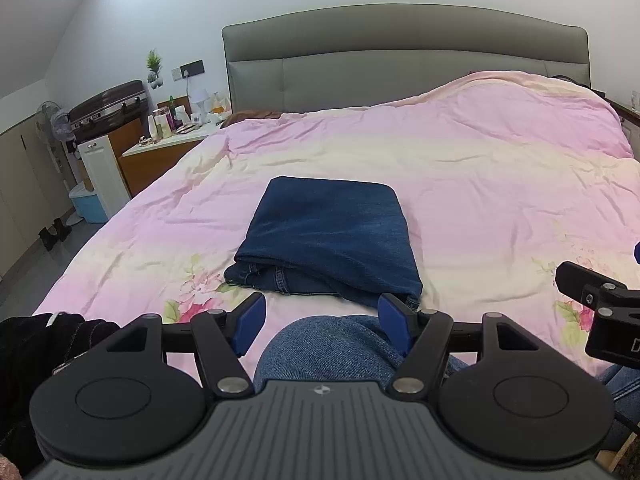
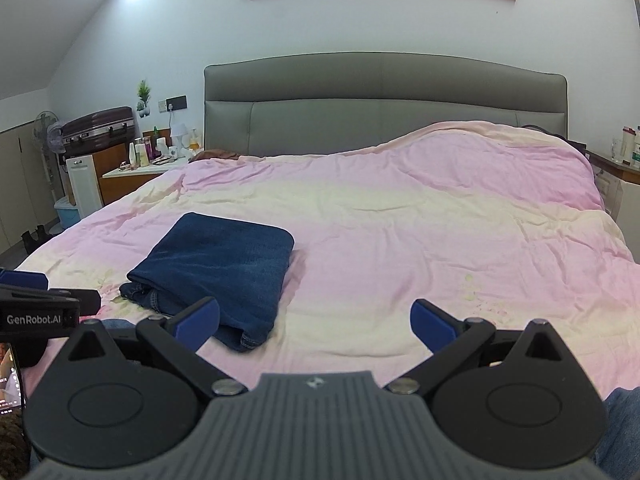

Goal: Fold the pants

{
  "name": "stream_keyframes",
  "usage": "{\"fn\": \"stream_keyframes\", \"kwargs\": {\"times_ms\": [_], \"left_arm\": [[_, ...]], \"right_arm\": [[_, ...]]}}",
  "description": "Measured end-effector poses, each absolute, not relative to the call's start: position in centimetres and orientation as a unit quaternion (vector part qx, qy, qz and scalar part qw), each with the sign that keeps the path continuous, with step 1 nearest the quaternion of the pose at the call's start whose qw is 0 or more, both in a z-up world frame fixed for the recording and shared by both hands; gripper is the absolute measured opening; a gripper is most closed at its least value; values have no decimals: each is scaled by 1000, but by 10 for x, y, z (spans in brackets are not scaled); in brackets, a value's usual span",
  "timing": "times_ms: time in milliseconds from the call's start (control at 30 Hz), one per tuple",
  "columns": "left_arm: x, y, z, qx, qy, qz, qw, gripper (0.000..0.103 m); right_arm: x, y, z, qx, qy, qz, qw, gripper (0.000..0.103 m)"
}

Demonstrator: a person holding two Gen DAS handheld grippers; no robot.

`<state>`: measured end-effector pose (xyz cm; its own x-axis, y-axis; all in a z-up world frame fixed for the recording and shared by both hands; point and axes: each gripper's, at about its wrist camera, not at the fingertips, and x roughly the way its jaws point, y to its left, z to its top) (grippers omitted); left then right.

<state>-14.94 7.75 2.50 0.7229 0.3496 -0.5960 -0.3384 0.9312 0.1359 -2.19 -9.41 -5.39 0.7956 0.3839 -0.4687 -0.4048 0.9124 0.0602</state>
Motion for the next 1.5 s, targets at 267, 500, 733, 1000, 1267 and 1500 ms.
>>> {"fn": "stream_keyframes", "kwargs": {"times_ms": [267, 500, 733, 1000, 1267, 1500], "left_arm": [[-150, 75, 27, 12, 319, 183, 930, 76], [-150, 74, 28, 15, 317, 182, 931, 76], [-149, 73, 29, 14, 319, 178, 931, 76], [-149, 70, 29, 14, 319, 179, 931, 76], [-151, 72, 29, 16, 316, 177, 932, 76], [-153, 73, 30, 18, 309, 176, 934, 76]], "right_arm": [[-26, -97, -52, -18, 236, 214, 948, 98], [-29, -99, -51, -16, 234, 215, 948, 98], [-29, -100, -50, -14, 234, 214, 948, 98], [-28, -102, -49, -7, 238, 213, 948, 98], [-28, -103, -49, -3, 238, 213, 948, 98], [-30, -105, -49, 0, 234, 213, 948, 98]]}}
